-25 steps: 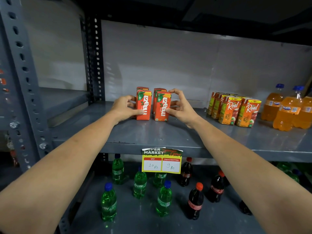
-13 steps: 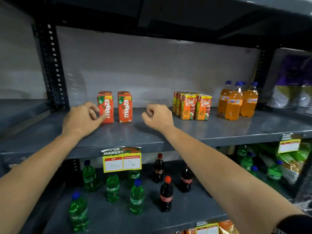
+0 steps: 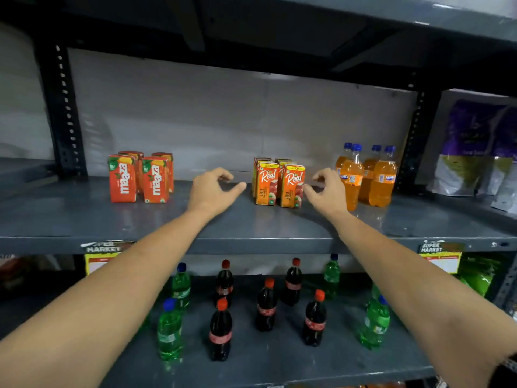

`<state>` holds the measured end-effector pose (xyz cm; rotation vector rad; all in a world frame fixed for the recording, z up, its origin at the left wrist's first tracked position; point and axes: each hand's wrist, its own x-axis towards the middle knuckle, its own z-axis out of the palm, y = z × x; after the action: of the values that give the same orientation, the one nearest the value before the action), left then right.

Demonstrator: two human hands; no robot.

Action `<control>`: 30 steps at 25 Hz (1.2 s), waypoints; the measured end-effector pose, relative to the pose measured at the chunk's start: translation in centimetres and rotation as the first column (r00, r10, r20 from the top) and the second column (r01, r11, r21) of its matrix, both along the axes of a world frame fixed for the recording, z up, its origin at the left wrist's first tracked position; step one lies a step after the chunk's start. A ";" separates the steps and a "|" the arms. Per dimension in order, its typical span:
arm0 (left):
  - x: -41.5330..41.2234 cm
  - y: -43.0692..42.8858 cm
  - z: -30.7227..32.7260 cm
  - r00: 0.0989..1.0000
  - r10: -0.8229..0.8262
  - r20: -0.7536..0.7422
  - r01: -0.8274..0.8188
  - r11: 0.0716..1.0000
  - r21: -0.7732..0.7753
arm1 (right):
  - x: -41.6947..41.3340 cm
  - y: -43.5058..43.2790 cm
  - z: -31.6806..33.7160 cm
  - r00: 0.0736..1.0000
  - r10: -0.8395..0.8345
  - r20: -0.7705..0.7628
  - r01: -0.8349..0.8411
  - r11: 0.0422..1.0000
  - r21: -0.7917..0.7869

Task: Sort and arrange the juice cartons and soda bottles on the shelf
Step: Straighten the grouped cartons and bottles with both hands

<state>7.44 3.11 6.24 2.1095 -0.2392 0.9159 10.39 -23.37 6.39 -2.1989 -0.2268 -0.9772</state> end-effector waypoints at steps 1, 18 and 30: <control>1.0 -1.6 0.0 0.998 0.004 -0.064 -0.005 1.000 -0.014 | 0.7 -0.4 -0.1 0.995 0.070 -0.076 -0.063 0.993 0.097; 7.0 -6.0 -0.6 0.904 -0.172 -0.390 0.105 0.977 -0.186 | 5.5 -1.1 -0.1 0.803 0.459 -0.380 -0.334 0.875 0.351; 6.0 -6.1 -0.7 0.926 -0.139 -0.350 0.088 0.984 -0.157 | 4.4 -1.0 -0.2 0.820 0.412 -0.396 -0.337 0.908 0.249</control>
<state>13.49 -3.00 5.50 2.0643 -0.1030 0.4504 14.84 -24.37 6.15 -2.0456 -0.3364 -0.2530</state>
